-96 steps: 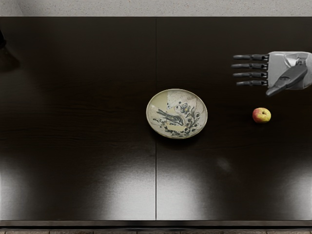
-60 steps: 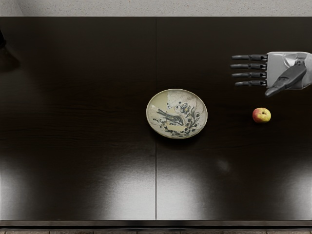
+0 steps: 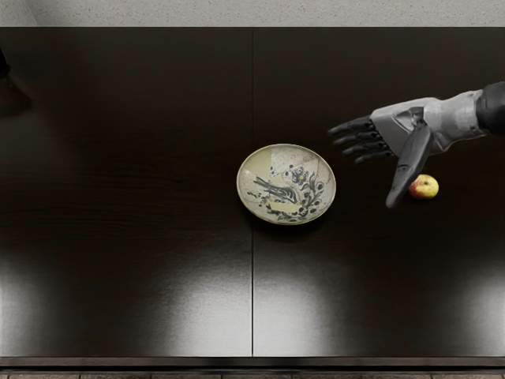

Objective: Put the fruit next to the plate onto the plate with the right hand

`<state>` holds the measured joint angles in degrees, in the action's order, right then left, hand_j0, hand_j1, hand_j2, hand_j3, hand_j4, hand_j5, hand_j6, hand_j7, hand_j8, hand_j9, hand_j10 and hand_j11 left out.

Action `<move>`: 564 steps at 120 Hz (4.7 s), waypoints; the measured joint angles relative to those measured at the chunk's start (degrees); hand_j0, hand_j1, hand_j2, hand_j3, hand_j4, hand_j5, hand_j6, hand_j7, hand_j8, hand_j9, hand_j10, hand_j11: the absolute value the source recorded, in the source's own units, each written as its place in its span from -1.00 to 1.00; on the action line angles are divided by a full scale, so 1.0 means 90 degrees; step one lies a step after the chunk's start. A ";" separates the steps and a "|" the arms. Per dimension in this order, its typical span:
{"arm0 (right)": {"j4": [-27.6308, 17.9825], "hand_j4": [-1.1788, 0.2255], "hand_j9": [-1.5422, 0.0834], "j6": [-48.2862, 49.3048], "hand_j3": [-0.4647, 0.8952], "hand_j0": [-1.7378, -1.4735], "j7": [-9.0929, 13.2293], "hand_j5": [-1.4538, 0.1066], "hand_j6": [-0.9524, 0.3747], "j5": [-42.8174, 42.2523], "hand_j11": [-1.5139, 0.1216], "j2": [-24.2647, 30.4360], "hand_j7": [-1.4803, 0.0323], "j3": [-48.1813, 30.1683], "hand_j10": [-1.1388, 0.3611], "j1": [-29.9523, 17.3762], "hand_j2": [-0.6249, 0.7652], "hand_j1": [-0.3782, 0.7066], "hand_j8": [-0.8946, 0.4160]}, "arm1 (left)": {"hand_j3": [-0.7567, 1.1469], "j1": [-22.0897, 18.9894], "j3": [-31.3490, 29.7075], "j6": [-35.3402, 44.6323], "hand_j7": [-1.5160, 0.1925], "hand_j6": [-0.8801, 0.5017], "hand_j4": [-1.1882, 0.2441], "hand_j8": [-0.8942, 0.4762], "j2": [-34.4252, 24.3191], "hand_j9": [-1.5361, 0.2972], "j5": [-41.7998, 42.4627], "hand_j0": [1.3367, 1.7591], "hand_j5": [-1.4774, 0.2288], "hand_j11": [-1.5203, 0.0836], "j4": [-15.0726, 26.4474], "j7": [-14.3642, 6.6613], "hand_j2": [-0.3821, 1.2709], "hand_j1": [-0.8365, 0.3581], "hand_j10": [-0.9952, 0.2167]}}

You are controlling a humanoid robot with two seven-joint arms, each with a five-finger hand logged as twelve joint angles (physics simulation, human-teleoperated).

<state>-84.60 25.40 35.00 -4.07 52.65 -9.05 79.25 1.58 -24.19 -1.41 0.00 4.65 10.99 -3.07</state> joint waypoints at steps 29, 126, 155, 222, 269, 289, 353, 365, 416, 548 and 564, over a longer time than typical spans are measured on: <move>-0.0335 0.63 0.84 -0.2414 -0.32 -0.40 0.0000 0.81 0.38 -0.0397 0.80 -0.0726 0.90 0.2117 0.47 0.1536 -0.11 -0.87 0.31 | -0.21 -0.0023 -0.0014 0.0000 0.42 -0.06 0.34 -0.03 0.0000 0.35 0.0000 0.52 0.38 0.52 -0.0005 0.0000 -0.48 0.52 0.26; -0.1155 0.62 0.83 -0.6268 -0.32 -0.40 0.0000 0.80 0.37 -0.3268 0.79 -0.1610 0.89 0.5709 0.46 0.2155 -0.11 -0.86 0.30 | -0.21 -0.0010 -0.0045 0.0000 0.42 -0.06 0.34 -0.03 0.0000 0.35 0.0000 0.52 0.38 0.52 -0.0006 0.0000 -0.48 0.52 0.26; -0.0779 0.54 0.74 -0.6668 -0.32 -0.40 0.0000 0.70 0.29 -0.3675 0.70 -0.1799 0.79 0.5848 0.39 0.1479 -0.13 -0.73 0.21 | -0.21 -0.0020 -0.0055 0.0000 0.42 -0.06 0.34 -0.03 0.0000 0.35 0.0000 0.52 0.38 0.52 0.0016 0.0000 -0.48 0.52 0.26; 0.0233 0.33 0.50 -0.6711 -0.32 -0.40 0.0000 0.45 0.06 -0.3869 0.46 -0.2545 0.54 0.5817 0.19 0.0761 -0.17 -0.41 -0.01 | -0.21 0.0019 -0.0073 0.0000 0.42 -0.06 0.34 -0.03 0.0000 0.35 0.0000 0.52 0.38 0.52 0.0019 0.0000 -0.48 0.52 0.26; 0.0465 0.28 0.45 -0.6712 -0.32 -0.40 0.0000 0.40 0.01 -0.3875 0.41 -0.2811 0.48 0.5812 0.15 0.0657 -0.18 -0.33 -0.06 | -0.21 0.0024 -0.0068 0.0000 0.42 -0.06 0.34 -0.03 0.0000 0.35 0.0000 0.52 0.38 0.52 0.0021 0.0000 -0.48 0.52 0.26; 0.0473 0.24 0.40 -0.6712 -0.32 -0.40 0.0000 0.35 -0.03 -0.3866 0.36 -0.2851 0.43 0.5817 0.10 0.0649 -0.19 -0.26 -0.11 | -0.21 0.0027 -0.0066 0.0000 0.42 -0.06 0.34 -0.03 0.0000 0.35 0.0000 0.52 0.38 0.52 0.0020 0.0000 -0.48 0.52 0.26; 0.0534 0.17 0.33 -0.6712 -0.32 -0.40 0.0000 0.27 -0.10 -0.3882 0.29 -0.2898 0.35 0.5821 0.04 0.0514 -0.20 -0.16 -0.18 | -0.21 0.0029 -0.0073 0.0000 0.42 -0.06 0.34 -0.03 0.0000 0.35 0.0000 0.52 0.38 0.52 0.0028 0.0000 -0.48 0.52 0.26; 0.0533 0.16 0.31 -0.6712 -0.32 -0.40 0.0000 0.25 -0.12 -0.3882 0.27 -0.2897 0.33 0.5821 0.03 0.0519 -0.20 -0.14 -0.19 | -0.21 0.0029 -0.0074 0.0000 0.42 -0.06 0.34 -0.03 0.0000 0.35 0.0000 0.52 0.38 0.52 0.0034 0.0000 -0.48 0.52 0.26; 0.0536 0.10 0.25 -0.6712 -0.32 -0.40 0.0000 0.18 -0.18 -0.3949 0.20 -0.2884 0.26 0.5857 -0.03 0.0493 -0.22 -0.05 -0.26 | -0.21 0.0029 -0.0076 0.0000 0.42 -0.06 0.34 -0.03 0.0000 0.35 0.0000 0.52 0.38 0.52 0.0037 0.0000 -0.48 0.52 0.26; 0.0535 -0.14 -0.05 -0.6708 -0.32 -0.35 0.0016 -0.12 -0.21 -0.4020 -0.09 -0.2875 -0.04 0.5880 -0.25 0.0486 -0.16 0.17 -0.28 | -0.20 0.0039 -0.0076 0.0000 0.42 -0.06 0.34 -0.03 0.0000 0.35 0.0001 0.52 0.38 0.52 0.0039 0.0000 -0.48 0.52 0.26; 0.0540 -0.16 -0.09 -0.6700 -0.32 -0.34 0.0015 -0.17 -0.20 -0.4017 -0.13 -0.2873 -0.08 0.5876 -0.27 0.0488 -0.15 0.17 -0.26 | -0.20 0.0039 -0.0076 0.0001 0.42 -0.06 0.34 -0.03 0.0000 0.35 0.0001 0.52 0.38 0.52 0.0039 0.0000 -0.48 0.52 0.26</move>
<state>-79.75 -34.90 35.13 -40.22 26.79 43.83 83.64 1.93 -24.88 -1.40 0.00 4.66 11.34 -3.08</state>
